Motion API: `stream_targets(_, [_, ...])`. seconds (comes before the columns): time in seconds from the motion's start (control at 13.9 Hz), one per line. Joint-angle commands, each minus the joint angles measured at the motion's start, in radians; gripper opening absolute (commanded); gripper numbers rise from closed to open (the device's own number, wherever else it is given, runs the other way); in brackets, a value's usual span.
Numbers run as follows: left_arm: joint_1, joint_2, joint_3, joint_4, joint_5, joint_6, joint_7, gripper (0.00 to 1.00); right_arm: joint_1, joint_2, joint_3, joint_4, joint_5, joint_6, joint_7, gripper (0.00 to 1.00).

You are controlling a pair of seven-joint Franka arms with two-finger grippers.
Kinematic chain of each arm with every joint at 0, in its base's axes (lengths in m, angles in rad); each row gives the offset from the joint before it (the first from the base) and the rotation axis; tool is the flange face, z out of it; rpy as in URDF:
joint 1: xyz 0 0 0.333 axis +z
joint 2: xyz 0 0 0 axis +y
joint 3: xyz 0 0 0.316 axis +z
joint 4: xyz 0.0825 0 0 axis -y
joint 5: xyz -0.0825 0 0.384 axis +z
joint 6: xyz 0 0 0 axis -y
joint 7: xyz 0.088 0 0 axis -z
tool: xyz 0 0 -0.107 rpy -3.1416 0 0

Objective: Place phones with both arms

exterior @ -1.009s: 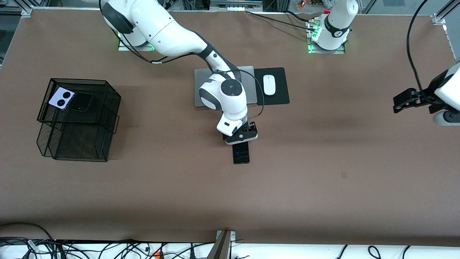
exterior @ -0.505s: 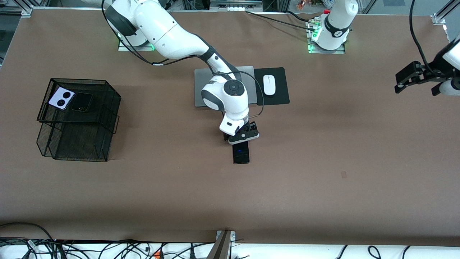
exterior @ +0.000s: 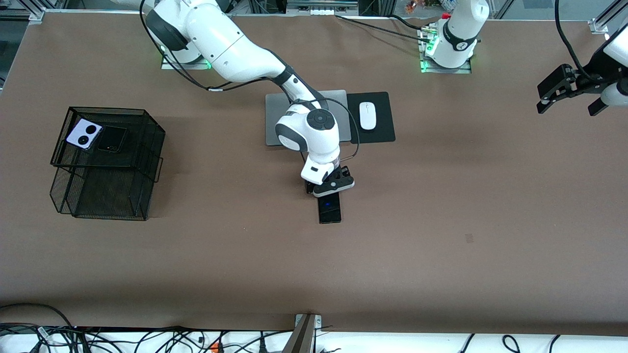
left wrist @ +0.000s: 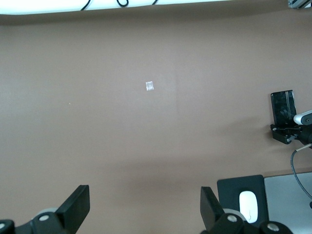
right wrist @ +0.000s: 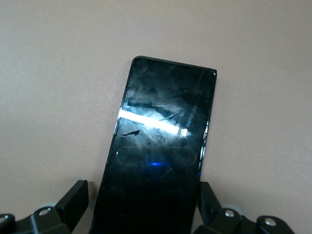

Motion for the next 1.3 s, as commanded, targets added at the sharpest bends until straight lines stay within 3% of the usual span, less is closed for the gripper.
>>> stream_targets(0.0, [-0.002, -0.054, 0.009, -0.118, -0.015, 0.088, 0.0, 1.0, 0.005, 0.021, -0.002, 0.035, -0.018, 0.013, -0.008, 0.91])
stream_targets(0.5, [0.002, 0.026, 0.009, -0.14, -0.034, 0.214, 0.006, 1.0, 0.005, 0.029, -0.002, 0.034, -0.021, 0.013, -0.007, 0.9])
stream_targets(0.65, [0.002, 0.028, 0.009, -0.138, -0.034, 0.211, 0.007, 1.0, 0.005, 0.029, -0.002, 0.034, -0.023, 0.013, -0.01, 0.56])
stream_targets(0.72, [0.009, 0.029, 0.011, -0.135, -0.034, 0.205, 0.003, 1.0, 0.005, 0.03, -0.002, 0.034, -0.021, 0.012, -0.011, 0.5])
stream_targets(1.23, [0.025, 0.057, 0.011, -0.126, -0.034, 0.208, -0.005, 1.0, 0.004, 0.027, -0.002, 0.034, -0.021, 0.004, -0.022, 0.5])
